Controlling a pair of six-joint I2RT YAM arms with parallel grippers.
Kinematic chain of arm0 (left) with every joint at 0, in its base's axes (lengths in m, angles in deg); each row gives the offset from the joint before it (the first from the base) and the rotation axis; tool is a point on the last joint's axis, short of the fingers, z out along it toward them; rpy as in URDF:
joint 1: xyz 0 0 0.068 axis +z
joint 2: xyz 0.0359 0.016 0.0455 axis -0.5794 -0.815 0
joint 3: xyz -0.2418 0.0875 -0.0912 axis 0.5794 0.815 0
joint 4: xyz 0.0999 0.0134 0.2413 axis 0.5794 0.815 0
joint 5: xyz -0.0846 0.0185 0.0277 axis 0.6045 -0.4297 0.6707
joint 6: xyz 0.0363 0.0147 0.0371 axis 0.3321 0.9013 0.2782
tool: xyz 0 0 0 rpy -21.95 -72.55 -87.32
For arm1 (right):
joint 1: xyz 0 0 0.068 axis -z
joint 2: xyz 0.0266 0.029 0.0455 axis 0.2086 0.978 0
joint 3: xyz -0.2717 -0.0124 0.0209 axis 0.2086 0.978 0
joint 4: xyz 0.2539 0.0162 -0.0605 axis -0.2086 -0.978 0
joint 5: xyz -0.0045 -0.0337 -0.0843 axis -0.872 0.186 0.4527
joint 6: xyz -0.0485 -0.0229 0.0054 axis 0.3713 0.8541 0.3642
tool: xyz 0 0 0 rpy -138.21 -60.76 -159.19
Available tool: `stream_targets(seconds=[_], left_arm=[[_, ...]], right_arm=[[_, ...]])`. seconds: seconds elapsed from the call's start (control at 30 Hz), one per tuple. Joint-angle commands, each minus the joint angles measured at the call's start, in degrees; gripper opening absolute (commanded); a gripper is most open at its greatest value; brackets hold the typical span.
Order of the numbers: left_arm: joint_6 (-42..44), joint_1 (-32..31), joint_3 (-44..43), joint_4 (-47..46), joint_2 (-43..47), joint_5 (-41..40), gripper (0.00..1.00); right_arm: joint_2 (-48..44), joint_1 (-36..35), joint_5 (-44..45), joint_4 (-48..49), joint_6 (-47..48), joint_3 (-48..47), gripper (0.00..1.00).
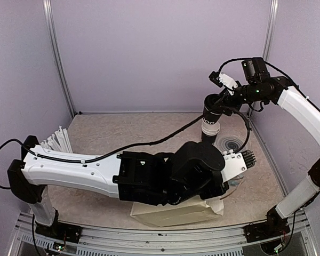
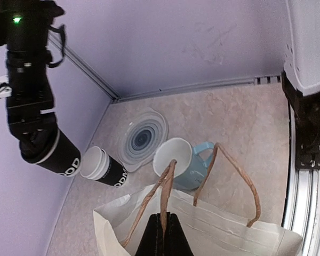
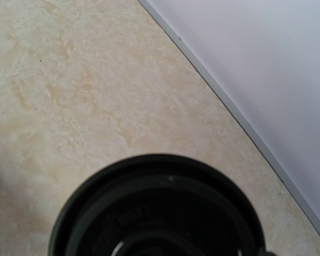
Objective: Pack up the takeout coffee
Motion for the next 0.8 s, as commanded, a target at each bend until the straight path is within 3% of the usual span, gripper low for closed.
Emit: stream_targets(seconds=[0.0,0.23,0.53,0.77], left_arm=[[1.7,1.0,5.4,-6.8,4.3,-0.2,0.0],[-3.3,3.6,14.8,-8.3,11.4,-1.7,0.0],[-11.3,5.8,27.8,-9.0,24.3,-10.2,0.0],[-26.4,6.5,27.7,0.6,27.1,-17.7,0.14]], right_arm=[[-1.0,0.5,1.4,0.9,-0.9,-2.0,0.73],[-0.2,0.5,1.8,0.7,-1.0,-2.9,0.73],[0.5,0.5,0.4,0.5,-1.1,-3.2,0.73],[-0.6,0.5,-8.7,-2.0,0.4,-1.9,0.72]])
